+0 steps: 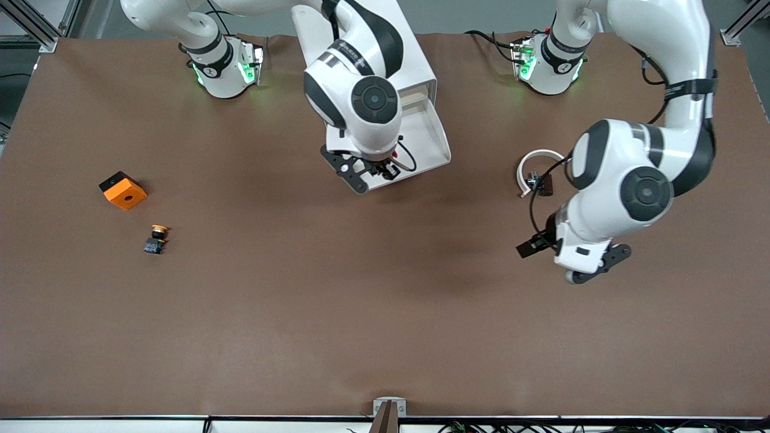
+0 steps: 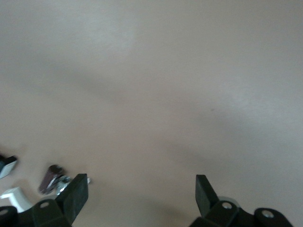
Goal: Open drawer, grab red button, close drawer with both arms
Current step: 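Lift the red button out with the right gripper while the left gripper returns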
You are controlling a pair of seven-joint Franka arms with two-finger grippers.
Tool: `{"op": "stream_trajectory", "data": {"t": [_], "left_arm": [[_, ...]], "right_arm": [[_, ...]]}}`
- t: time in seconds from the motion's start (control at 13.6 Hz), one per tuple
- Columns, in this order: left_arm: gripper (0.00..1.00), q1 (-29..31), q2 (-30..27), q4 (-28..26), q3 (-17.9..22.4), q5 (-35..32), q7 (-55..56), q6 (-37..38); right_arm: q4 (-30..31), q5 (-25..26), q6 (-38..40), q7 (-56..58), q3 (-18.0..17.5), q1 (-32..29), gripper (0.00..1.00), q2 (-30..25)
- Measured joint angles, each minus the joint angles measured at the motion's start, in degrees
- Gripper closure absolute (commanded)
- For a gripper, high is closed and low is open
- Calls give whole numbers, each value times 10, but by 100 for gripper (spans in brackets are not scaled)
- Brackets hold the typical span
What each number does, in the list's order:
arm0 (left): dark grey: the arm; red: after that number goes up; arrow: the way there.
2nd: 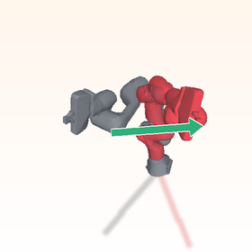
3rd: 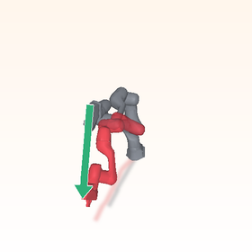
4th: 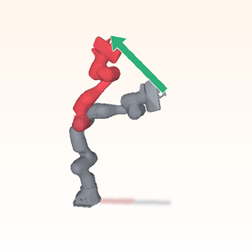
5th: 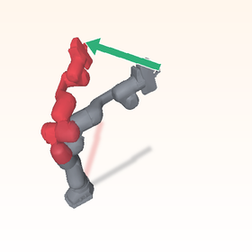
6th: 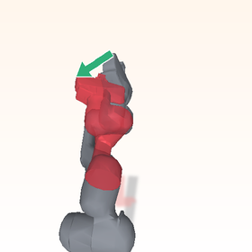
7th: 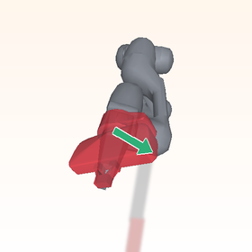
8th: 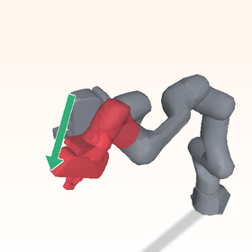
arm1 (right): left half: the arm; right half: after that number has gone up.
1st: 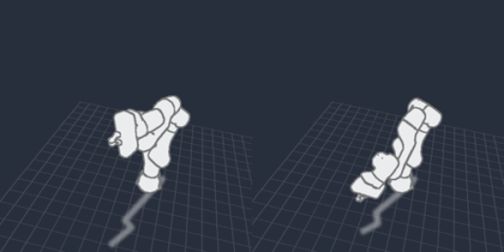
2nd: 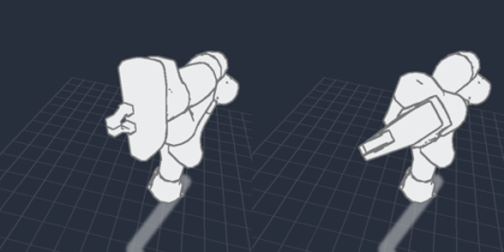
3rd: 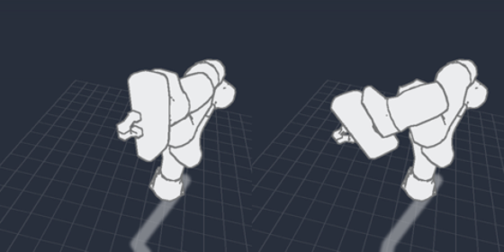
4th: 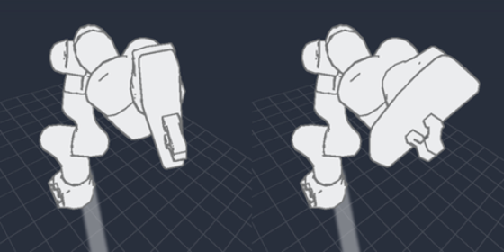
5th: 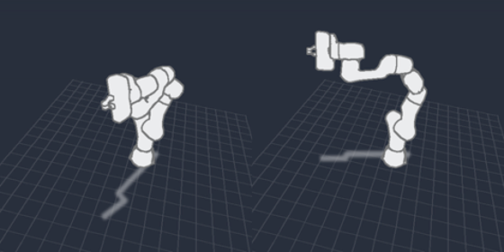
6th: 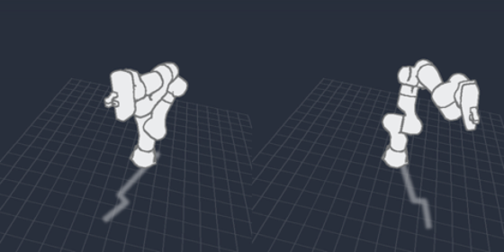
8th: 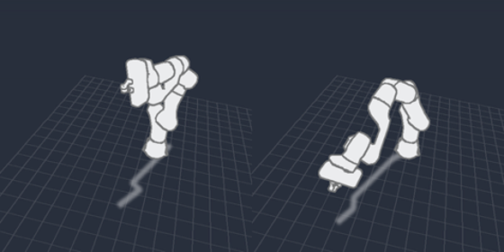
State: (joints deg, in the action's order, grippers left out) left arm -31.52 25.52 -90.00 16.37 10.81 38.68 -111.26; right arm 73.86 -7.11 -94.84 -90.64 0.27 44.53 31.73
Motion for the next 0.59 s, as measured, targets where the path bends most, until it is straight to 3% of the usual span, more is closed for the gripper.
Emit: {"op": "stream_trajectory", "data": {"t": [0.37, 0.59], "left_arm": [[0, -48, 44, -10, -14, 0, 7, -81], [0, -90, 48, -35, -18, 0, 62, -90]], "right_arm": [[-44, -15, 73, 121, 1, -54, 76, -23], [-42, -16, 130, 228, 3, -96, 77, -52]]}}
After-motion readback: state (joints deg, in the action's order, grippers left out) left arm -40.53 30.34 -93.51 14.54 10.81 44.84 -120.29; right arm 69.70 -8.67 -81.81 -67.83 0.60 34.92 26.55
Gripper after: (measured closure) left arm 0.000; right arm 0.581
